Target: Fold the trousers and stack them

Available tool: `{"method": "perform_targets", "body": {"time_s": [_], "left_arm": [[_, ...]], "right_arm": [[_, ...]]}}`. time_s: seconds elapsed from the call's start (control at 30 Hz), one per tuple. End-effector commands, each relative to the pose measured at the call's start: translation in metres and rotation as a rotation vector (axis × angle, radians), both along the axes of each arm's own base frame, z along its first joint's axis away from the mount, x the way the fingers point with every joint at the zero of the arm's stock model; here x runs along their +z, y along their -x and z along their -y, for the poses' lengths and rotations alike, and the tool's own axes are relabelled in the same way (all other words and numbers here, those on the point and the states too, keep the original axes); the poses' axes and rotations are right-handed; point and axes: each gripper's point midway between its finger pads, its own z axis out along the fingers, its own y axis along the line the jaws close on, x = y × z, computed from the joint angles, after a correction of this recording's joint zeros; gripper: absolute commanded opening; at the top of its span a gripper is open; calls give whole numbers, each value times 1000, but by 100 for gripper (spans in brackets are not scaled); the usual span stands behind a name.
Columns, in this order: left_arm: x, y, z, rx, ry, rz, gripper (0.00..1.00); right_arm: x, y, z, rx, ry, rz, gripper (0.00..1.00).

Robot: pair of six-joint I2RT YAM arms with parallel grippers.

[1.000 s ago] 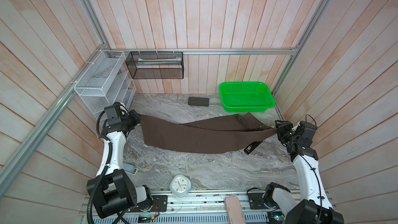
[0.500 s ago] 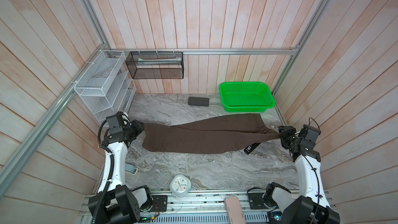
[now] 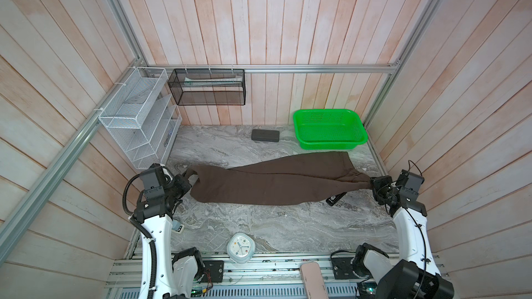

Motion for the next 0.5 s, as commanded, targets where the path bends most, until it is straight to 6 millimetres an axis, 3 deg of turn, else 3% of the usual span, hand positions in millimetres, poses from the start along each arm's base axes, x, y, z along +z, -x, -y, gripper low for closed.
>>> {"method": "perform_targets", "body": {"time_s": [0.0, 0.07, 0.27, 0.3, 0.37, 0.47], "left_arm": [[-12, 10, -3, 32, 1, -39, 5], [-11, 7, 1, 18, 20, -25, 0], [-6, 0, 10, -22, 74, 5, 1], [-5, 0, 11, -26, 78, 6, 10], [1, -1, 13, -34, 84, 17, 40], [11, -5, 12, -37, 83, 19, 58]], "right_arm": [[-15, 7, 0, -4, -13, -39, 10], [-15, 4, -3, 15, -25, -24, 0], [-2, -8, -13, 113, -34, 19, 0], [-1, -7, -13, 117, -26, 14, 0], [0, -5, -8, 95, -5, 3, 0], [2, -1, 1, 46, 36, -7, 0]]}}
